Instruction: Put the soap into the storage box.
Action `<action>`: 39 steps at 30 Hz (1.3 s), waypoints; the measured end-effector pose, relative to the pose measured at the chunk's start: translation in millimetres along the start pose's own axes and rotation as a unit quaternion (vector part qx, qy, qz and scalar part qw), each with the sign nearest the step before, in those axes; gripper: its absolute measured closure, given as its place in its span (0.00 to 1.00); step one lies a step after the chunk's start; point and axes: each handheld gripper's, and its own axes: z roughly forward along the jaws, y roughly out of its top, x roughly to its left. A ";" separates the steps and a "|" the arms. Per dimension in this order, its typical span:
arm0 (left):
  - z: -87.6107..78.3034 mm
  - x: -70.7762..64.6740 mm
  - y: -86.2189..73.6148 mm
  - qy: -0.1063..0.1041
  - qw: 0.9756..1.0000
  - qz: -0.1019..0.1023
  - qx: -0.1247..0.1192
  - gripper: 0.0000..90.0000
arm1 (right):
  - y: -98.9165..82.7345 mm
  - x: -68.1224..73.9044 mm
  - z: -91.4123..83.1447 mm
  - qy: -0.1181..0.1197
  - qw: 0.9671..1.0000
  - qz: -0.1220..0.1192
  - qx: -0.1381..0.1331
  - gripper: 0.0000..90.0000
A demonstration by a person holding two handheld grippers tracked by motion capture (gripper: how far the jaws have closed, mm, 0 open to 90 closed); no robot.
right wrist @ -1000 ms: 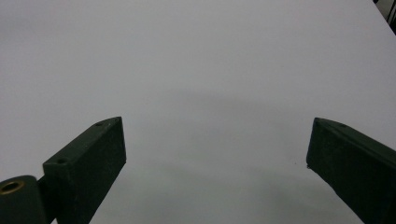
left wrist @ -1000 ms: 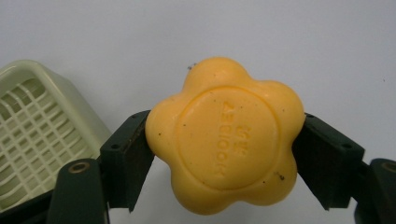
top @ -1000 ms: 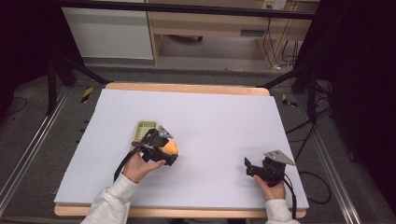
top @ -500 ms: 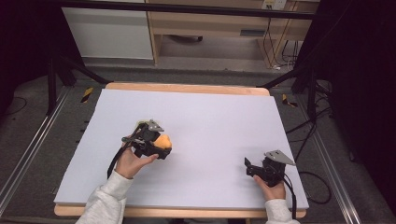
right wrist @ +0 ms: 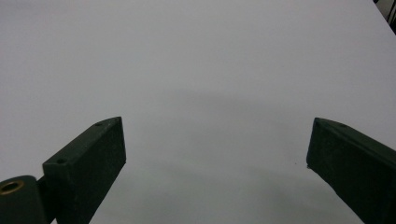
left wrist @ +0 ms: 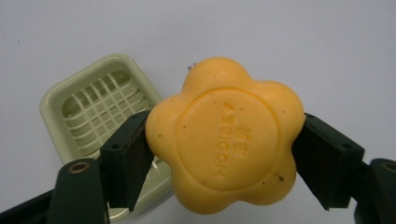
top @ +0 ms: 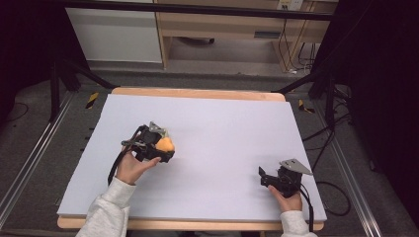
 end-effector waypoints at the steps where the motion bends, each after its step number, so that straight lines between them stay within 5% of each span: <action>1: -0.3 1.5 0.0 0.001 1.000 -0.003 -0.002 0.28 | 0.0 0.1 0.0 0.000 1.000 0.000 0.000 0.06; 23: -4.3 27.4 -2.3 0.027 0.999 -0.046 -0.009 0.28 | 0.0 -0.1 0.2 0.001 1.000 0.000 0.001 0.06; 39: 10.9 44.8 1.4 0.049 0.997 -0.067 0.008 0.28 | 0.1 0.0 0.4 0.001 1.000 0.000 0.002 0.06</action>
